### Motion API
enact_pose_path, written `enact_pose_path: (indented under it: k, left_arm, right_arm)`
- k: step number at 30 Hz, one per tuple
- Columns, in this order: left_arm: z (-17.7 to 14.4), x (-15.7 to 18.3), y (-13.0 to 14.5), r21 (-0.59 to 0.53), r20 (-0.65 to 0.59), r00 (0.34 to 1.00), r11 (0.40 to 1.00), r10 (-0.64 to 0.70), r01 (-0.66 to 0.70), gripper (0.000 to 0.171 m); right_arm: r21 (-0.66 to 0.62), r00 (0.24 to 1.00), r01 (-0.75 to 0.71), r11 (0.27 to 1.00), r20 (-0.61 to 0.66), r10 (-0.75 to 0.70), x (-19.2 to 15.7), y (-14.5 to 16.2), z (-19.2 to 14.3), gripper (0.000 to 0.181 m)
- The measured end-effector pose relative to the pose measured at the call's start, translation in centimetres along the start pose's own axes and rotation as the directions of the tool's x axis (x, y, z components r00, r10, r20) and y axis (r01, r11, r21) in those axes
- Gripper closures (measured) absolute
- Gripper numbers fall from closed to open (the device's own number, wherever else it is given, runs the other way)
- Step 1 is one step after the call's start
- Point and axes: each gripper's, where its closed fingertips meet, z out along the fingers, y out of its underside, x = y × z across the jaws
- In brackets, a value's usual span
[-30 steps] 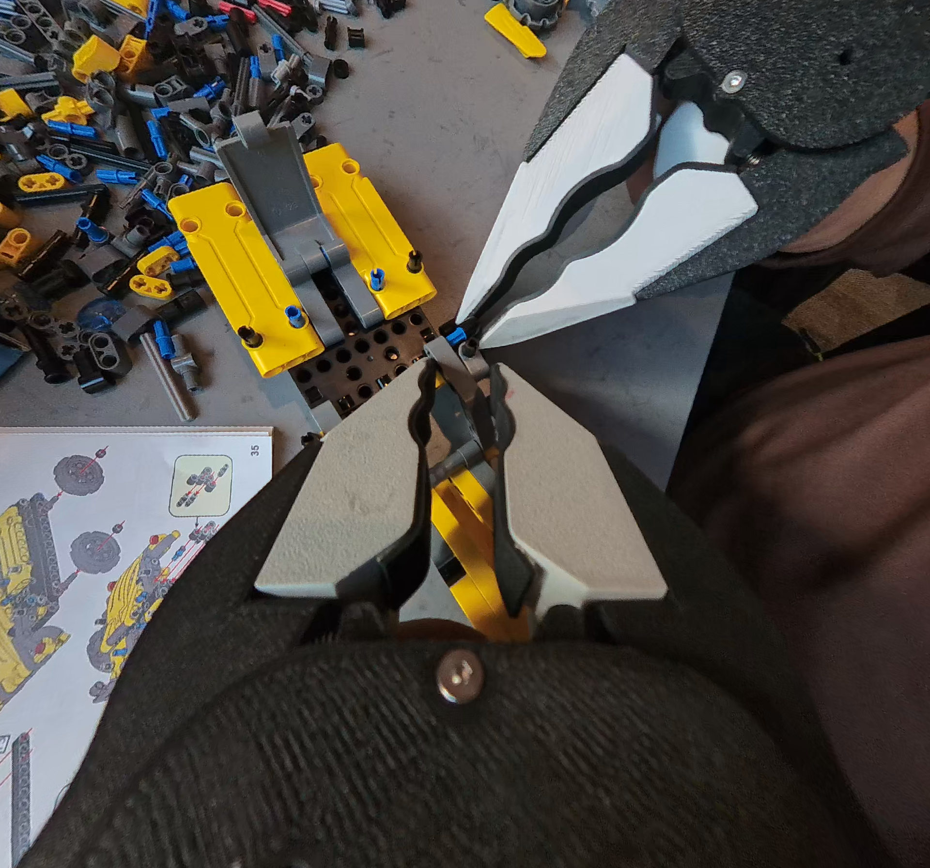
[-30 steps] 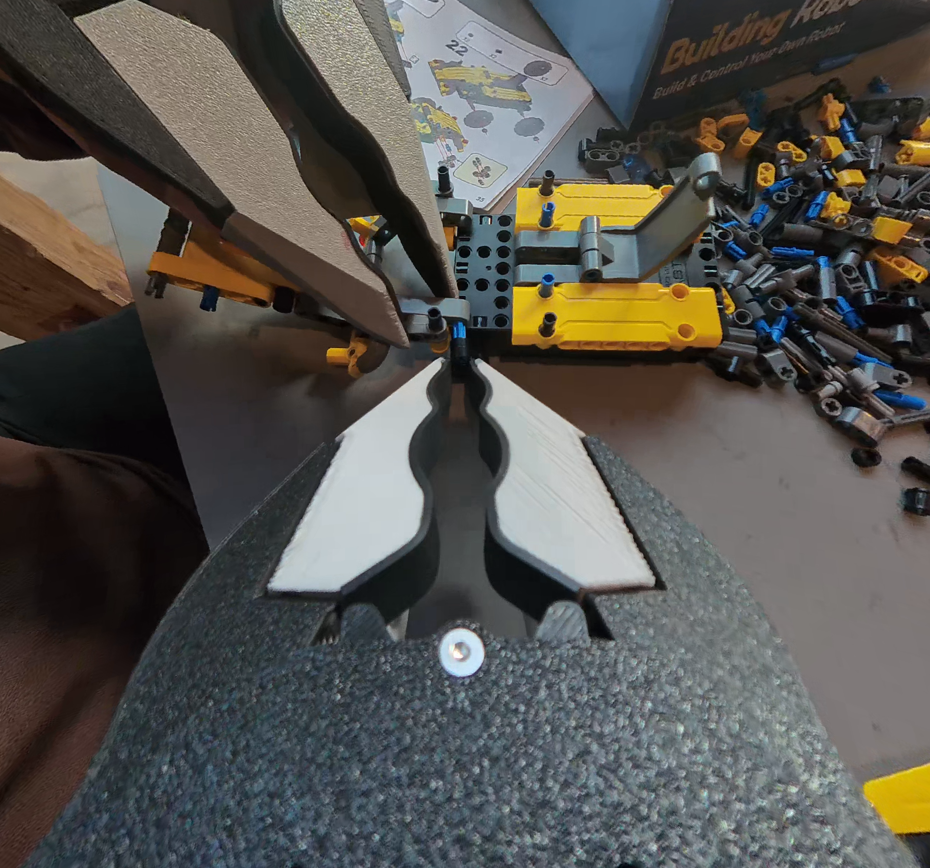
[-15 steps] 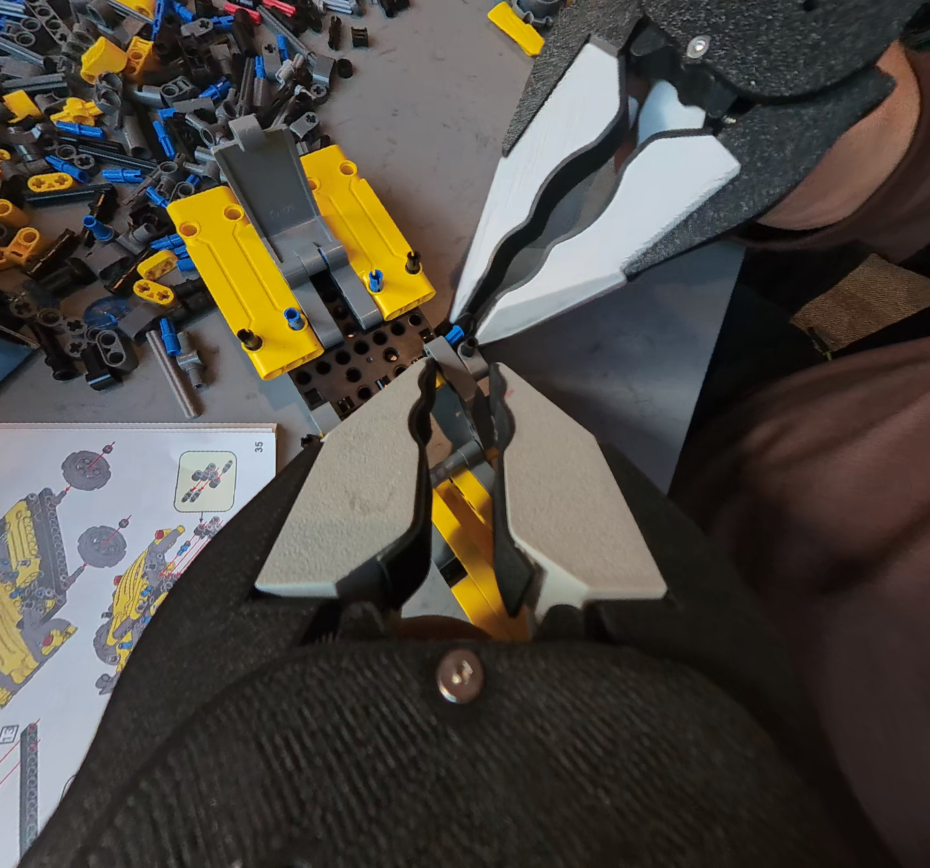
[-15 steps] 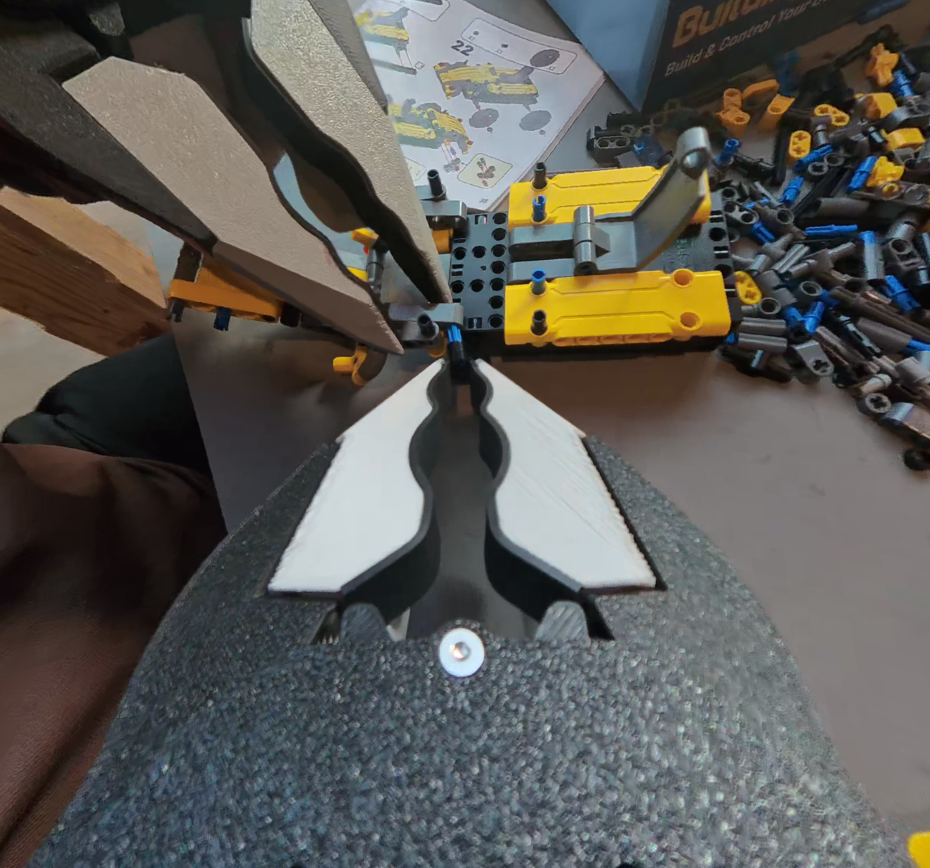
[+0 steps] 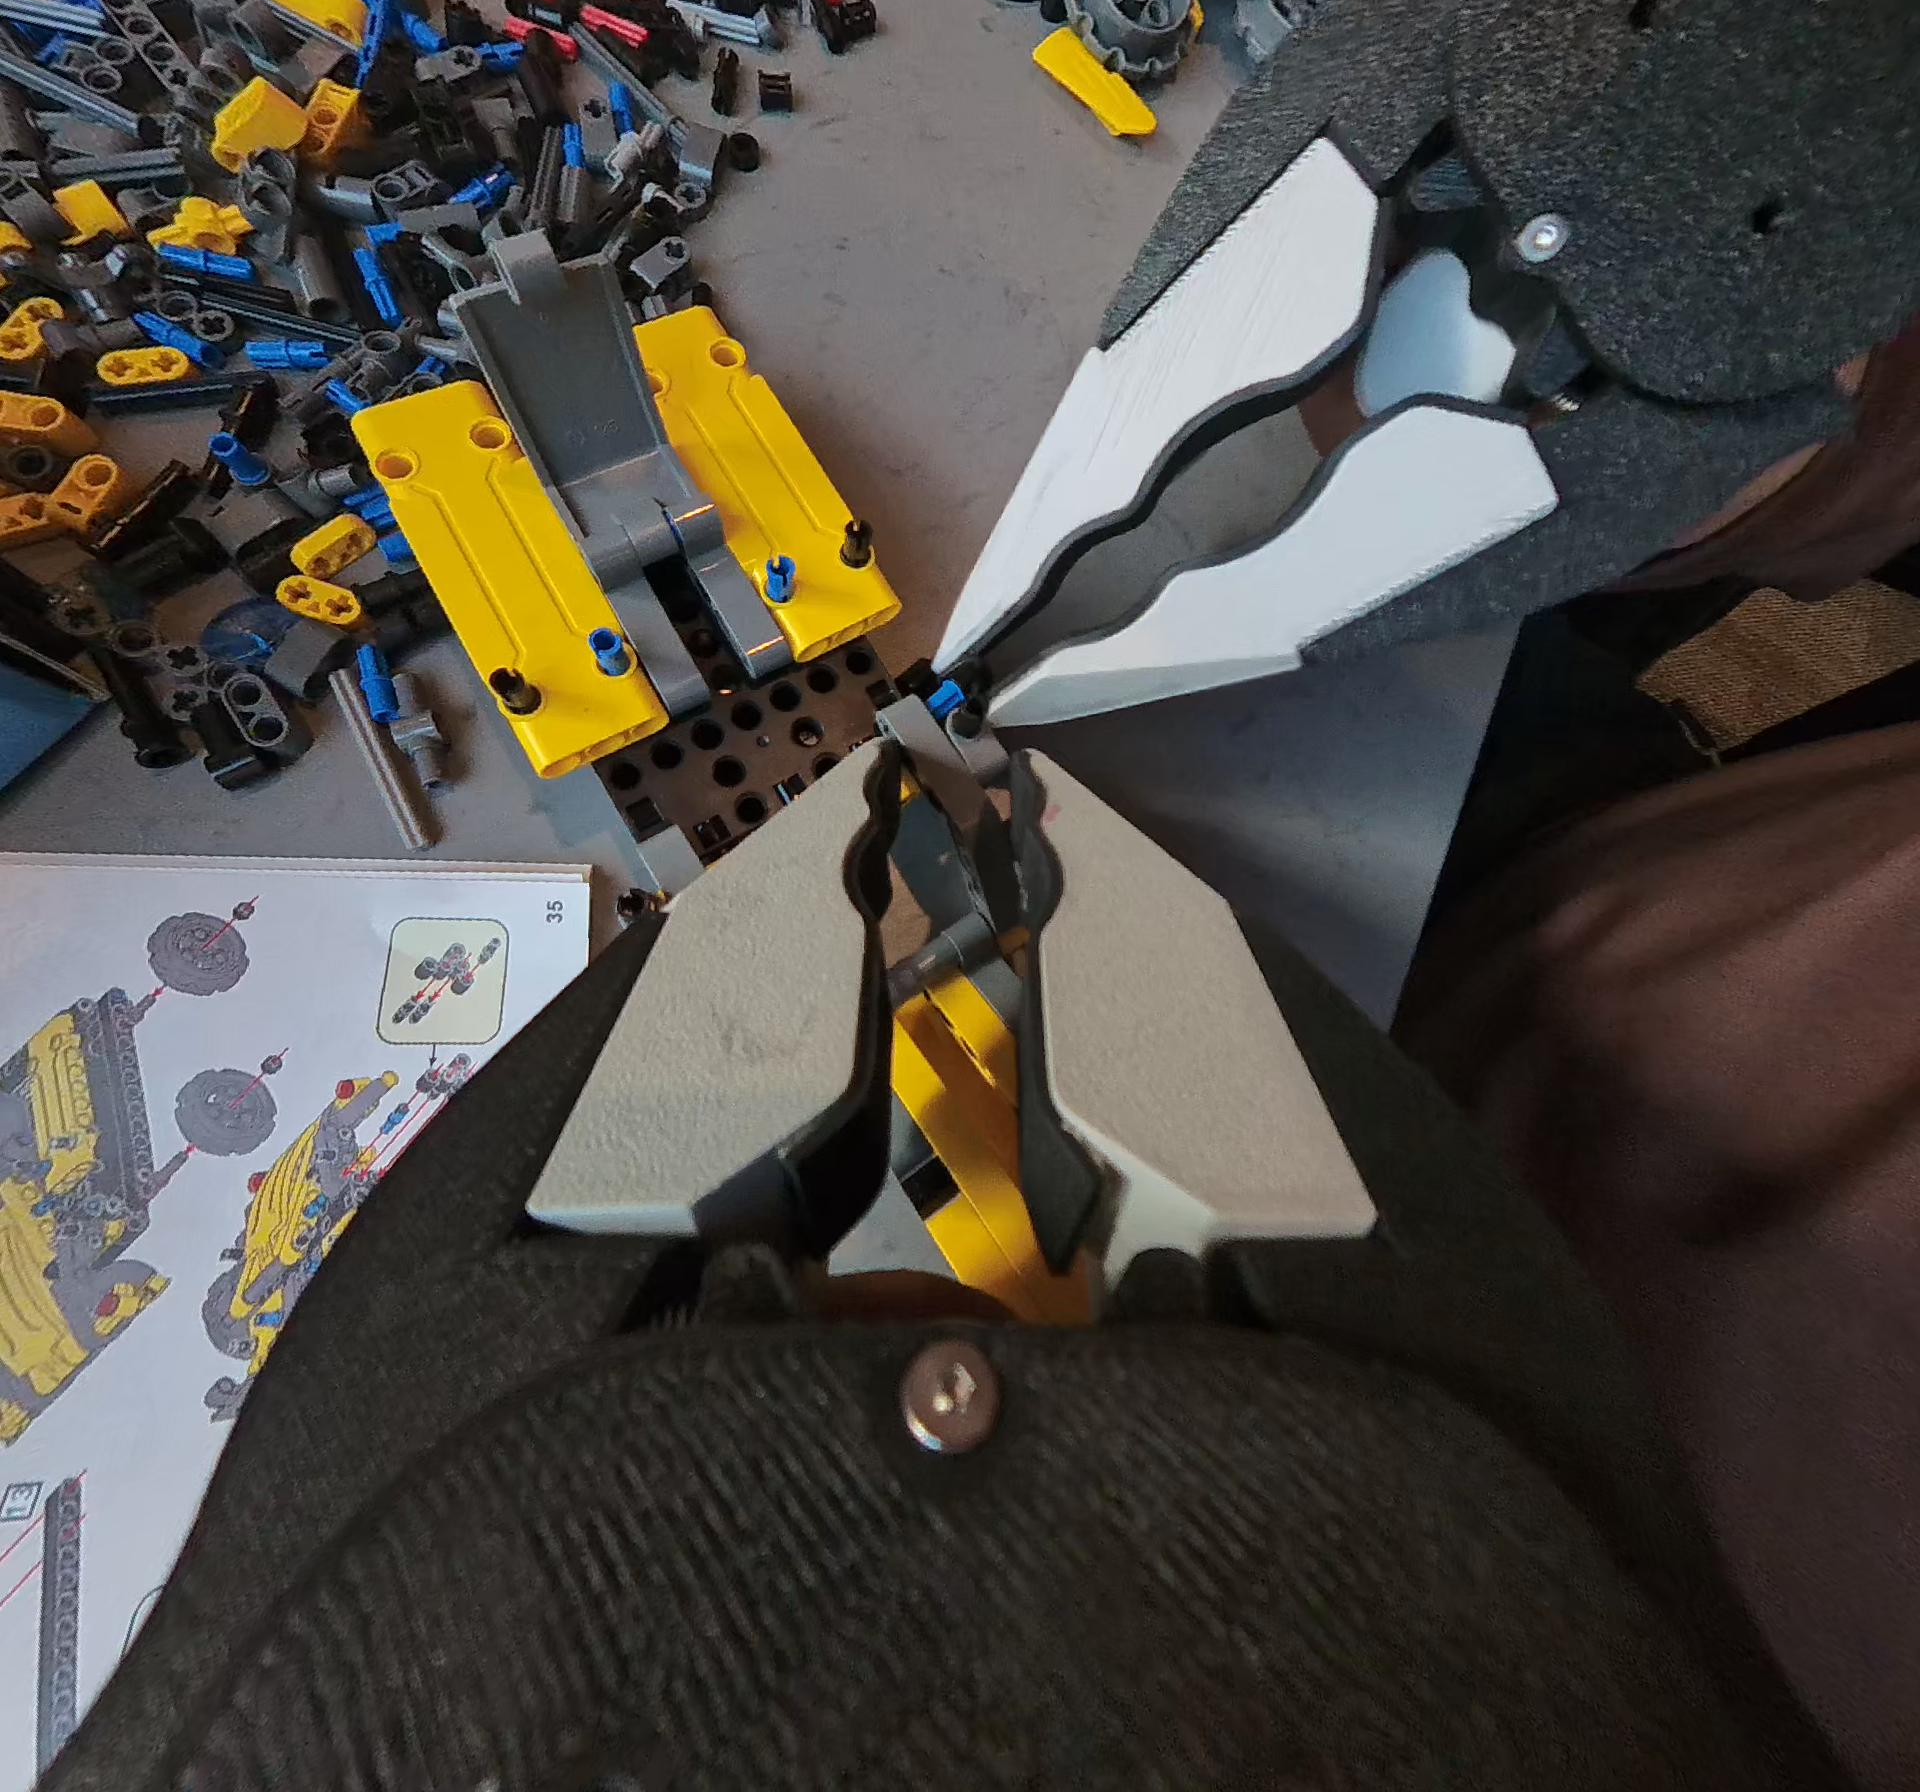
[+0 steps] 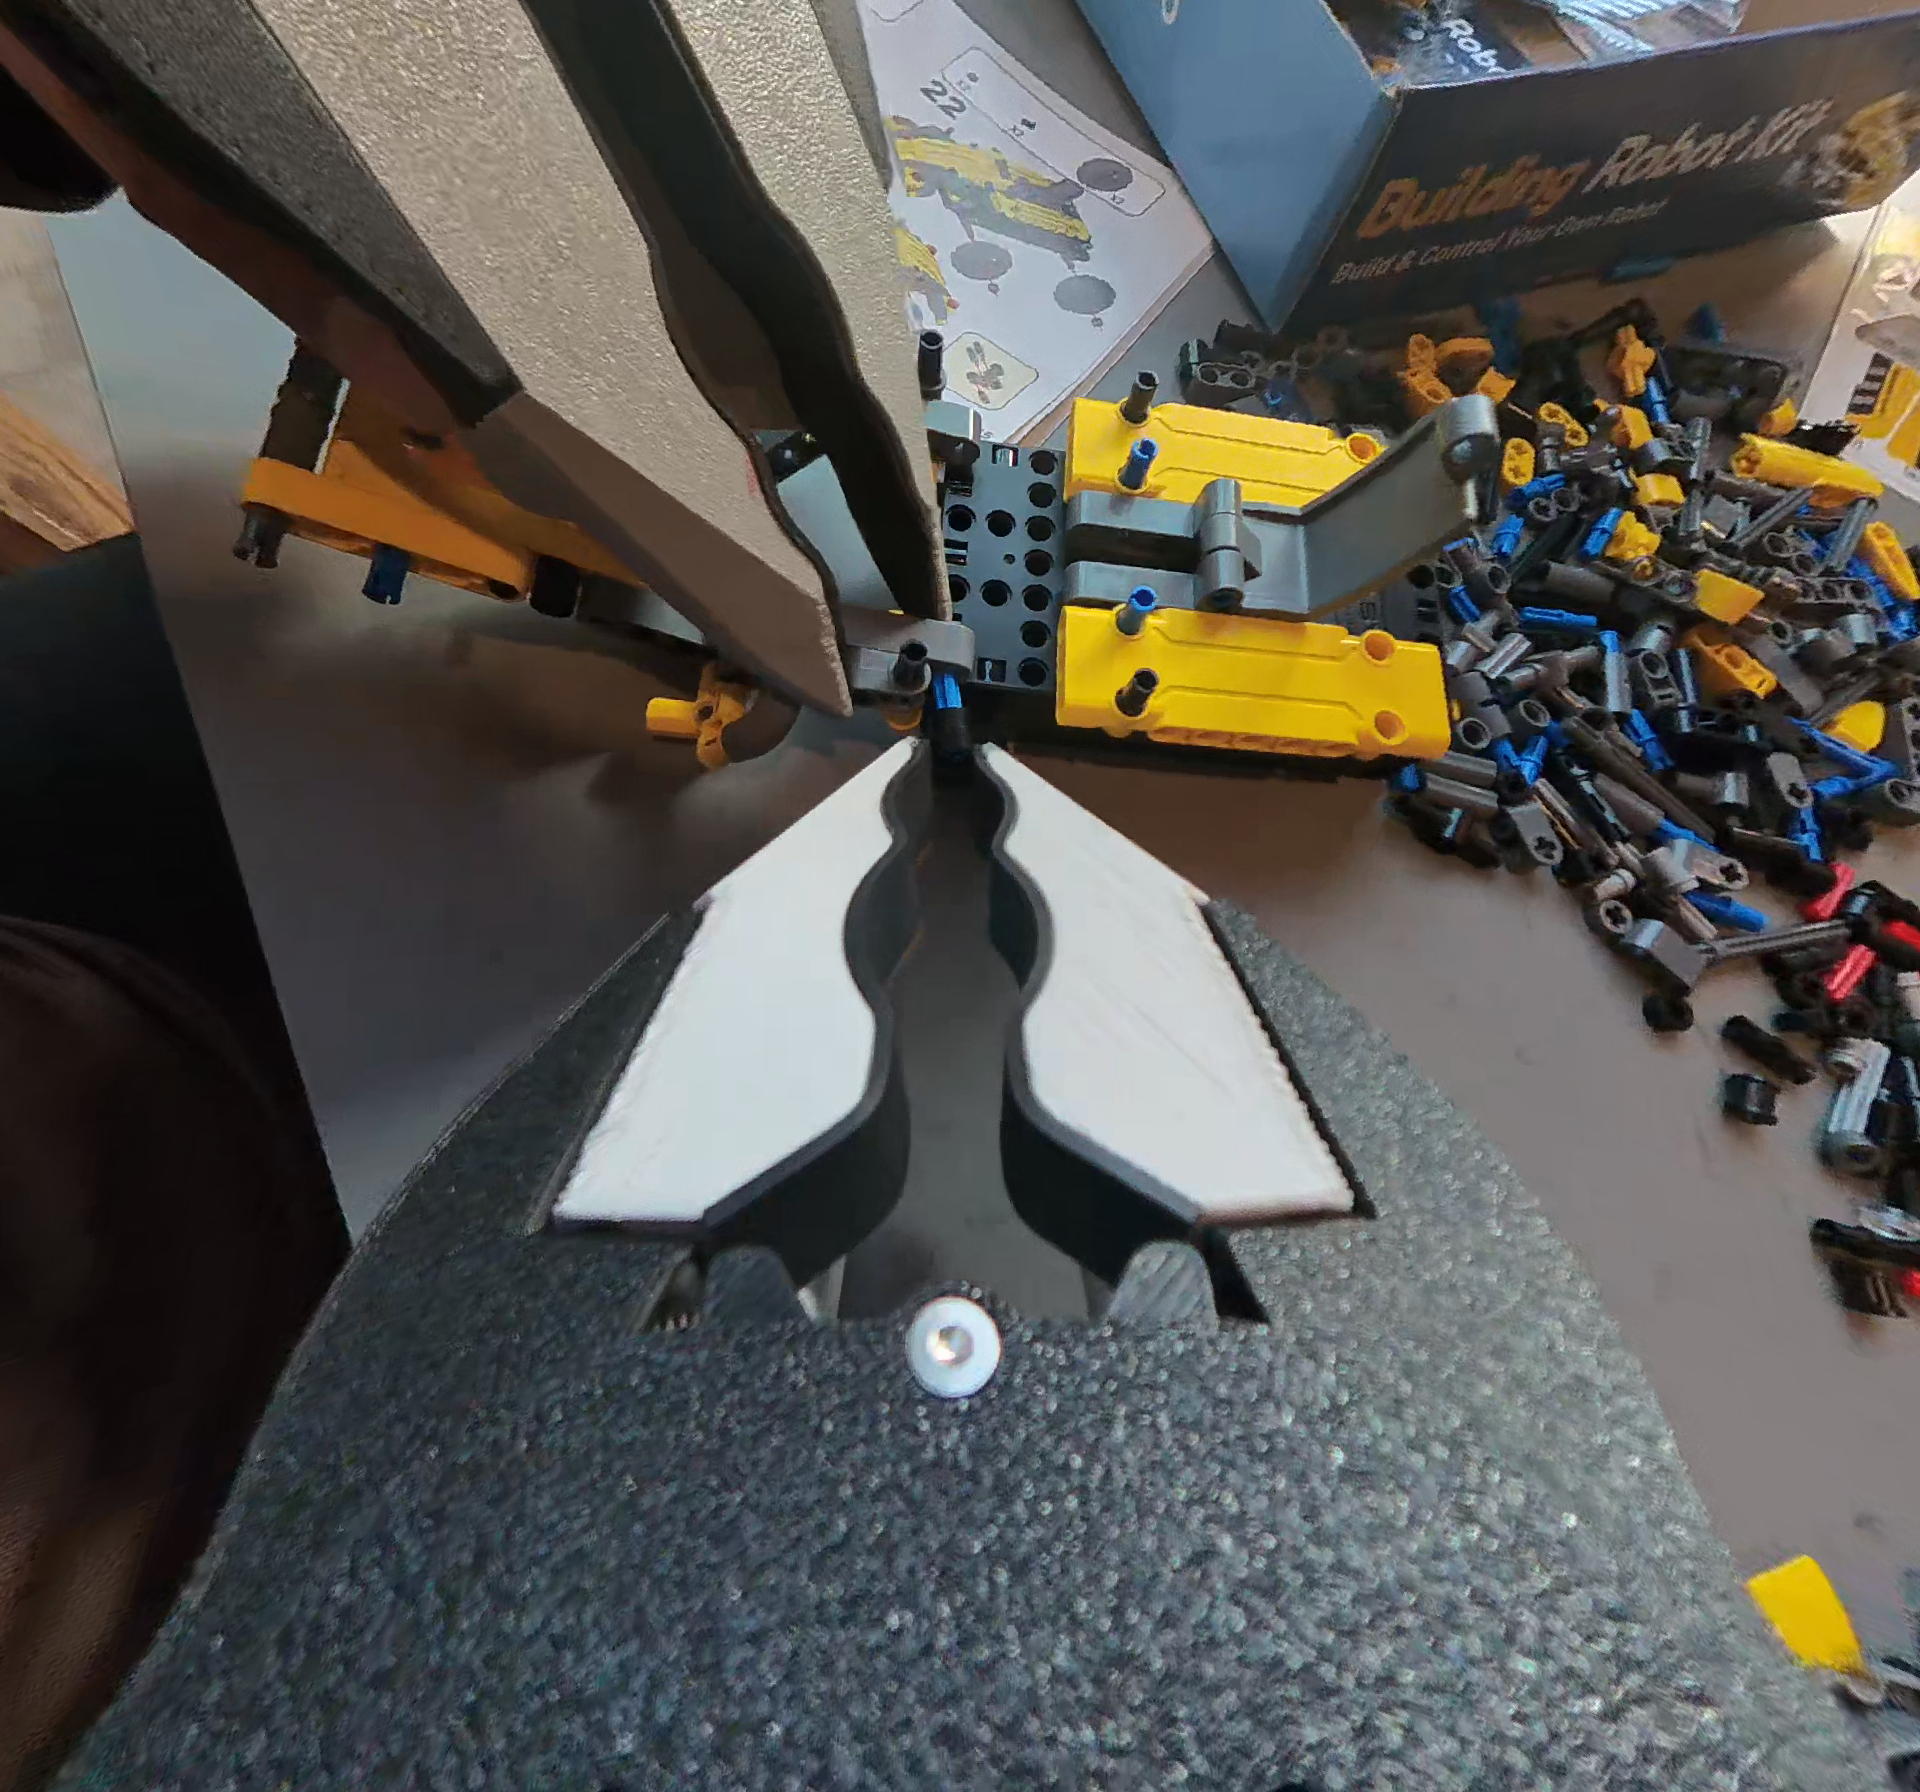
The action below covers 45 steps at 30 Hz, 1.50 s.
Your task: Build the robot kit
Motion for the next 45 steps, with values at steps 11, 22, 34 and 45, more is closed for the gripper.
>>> enact_pose_path:
  k: [11, 22, 34, 45]
  left_arm:
    - [-0.1, -0.2, 0.0, 0.031, -0.024, 0.999, 0.998, -0.047, 0.048, 0.153]
    - [-0.6, -0.1, 0.2, 0.026, -0.113, 0.982, 0.987, -0.154, 0.158, 0.159]
    - [-0.1, 0.0, 0.9, -0.198, 0.121, 0.992, 0.980, 0.042, -0.017, 0.137]
    - [-1.7, -0.3, 1.5, -0.261, 0.123, 0.990, 0.965, 0.065, -0.031, 0.162]
  right_arm:
    - [-0.024, 0.934, -0.277, 0.961, 0.228, 0.275, -0.1, -0.1, 0.0, 0.178]
    - [-0.044, 0.950, -0.223, 0.974, 0.214, 0.227, -0.4, 0.3, 0.2, 0.178]
    - [-0.013, 0.939, -0.262, 0.965, 0.228, 0.258, 0.3, 0.3, -0.7, 0.178]
    - [-0.023, 0.922, -0.268, 0.963, 0.282, 0.264, -0.3, 0.2, -0.8, 0.179]
